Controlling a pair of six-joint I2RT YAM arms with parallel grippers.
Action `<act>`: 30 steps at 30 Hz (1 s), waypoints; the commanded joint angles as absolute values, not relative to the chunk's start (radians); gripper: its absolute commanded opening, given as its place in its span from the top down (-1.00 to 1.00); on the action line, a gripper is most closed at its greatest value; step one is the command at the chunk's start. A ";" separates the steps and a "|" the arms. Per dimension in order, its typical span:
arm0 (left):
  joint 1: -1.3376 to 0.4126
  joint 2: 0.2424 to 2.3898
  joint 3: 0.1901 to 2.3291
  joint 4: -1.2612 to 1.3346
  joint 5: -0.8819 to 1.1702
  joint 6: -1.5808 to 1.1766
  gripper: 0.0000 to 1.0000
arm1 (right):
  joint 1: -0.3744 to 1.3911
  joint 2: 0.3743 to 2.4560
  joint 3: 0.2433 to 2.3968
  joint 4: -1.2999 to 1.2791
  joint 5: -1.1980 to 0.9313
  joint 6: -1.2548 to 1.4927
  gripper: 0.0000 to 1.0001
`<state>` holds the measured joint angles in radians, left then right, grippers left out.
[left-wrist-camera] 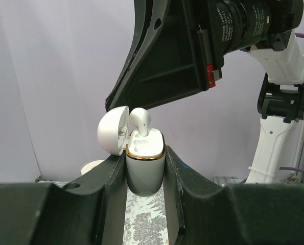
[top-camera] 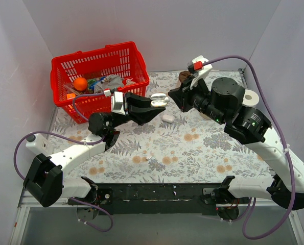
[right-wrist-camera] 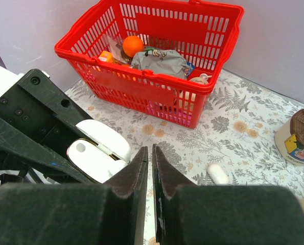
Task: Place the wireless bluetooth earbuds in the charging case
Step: Adjust the earbud with the charging case.
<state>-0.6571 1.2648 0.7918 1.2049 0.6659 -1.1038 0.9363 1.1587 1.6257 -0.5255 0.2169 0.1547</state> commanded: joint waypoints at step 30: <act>-0.661 1.253 0.828 1.114 0.572 -1.028 1.00 | 0.933 1.151 1.655 -0.535 0.107 0.179 0.72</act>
<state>-0.6575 1.2648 0.7925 1.1587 0.6079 -1.0580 0.9287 1.1782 1.6272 -0.5621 0.1596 0.1585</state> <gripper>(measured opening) 0.268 0.141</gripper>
